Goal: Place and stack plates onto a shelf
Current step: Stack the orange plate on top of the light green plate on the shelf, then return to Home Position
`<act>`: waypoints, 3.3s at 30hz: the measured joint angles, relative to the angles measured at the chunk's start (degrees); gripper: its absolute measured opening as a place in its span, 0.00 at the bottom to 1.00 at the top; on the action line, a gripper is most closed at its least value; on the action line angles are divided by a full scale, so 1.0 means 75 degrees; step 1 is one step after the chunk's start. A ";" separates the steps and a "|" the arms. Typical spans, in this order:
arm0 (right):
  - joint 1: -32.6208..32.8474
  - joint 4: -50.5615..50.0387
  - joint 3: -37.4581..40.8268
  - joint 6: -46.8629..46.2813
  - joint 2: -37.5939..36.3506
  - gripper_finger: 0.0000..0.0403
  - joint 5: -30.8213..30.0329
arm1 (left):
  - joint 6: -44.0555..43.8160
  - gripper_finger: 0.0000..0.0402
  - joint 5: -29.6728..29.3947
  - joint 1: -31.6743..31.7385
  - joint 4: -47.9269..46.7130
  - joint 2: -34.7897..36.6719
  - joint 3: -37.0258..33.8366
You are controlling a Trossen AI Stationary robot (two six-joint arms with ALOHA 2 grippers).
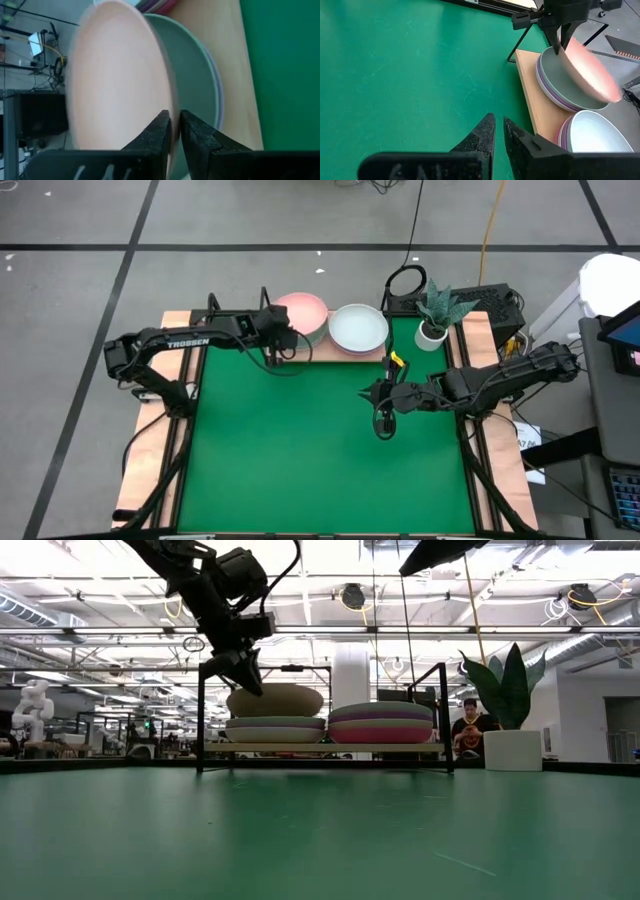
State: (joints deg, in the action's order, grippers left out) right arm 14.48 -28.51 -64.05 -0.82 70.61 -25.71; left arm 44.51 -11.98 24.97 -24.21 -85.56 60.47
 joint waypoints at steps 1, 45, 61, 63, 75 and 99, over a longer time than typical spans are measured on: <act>0.0000 0.0000 0.0000 0.0000 -0.0003 0.06 0.0000 | -0.0004 0.13 0.0030 -0.0002 -0.0002 0.0000 0.0000; 0.0042 0.2687 0.1214 0.1504 -0.0335 0.02 0.0050 | -0.4191 0.02 -0.0116 -0.3728 0.1100 0.2480 -0.1074; -0.0600 0.5949 0.4206 0.1821 -0.2106 0.00 0.1299 | -0.5149 0.01 -0.0278 -0.4937 0.5573 0.5308 -0.5431; -0.0603 0.6005 0.4537 0.1818 -0.2309 0.00 0.1559 | -0.5147 0.01 -0.0276 -0.4952 0.5610 0.5468 -0.5593; -0.0635 0.7386 0.6384 0.1457 -0.2987 0.00 0.1869 | -0.4880 0.01 -0.0264 -0.4882 0.5672 0.5926 -0.6361; -0.0618 0.8250 0.7906 0.1448 -0.4186 0.00 0.2284 | -0.5573 0.01 -0.0206 -0.4887 0.6013 0.7652 -0.7752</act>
State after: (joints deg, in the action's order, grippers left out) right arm 9.85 33.36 -4.75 10.04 39.21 -8.58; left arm 2.71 -13.52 -11.68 20.89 -28.17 2.33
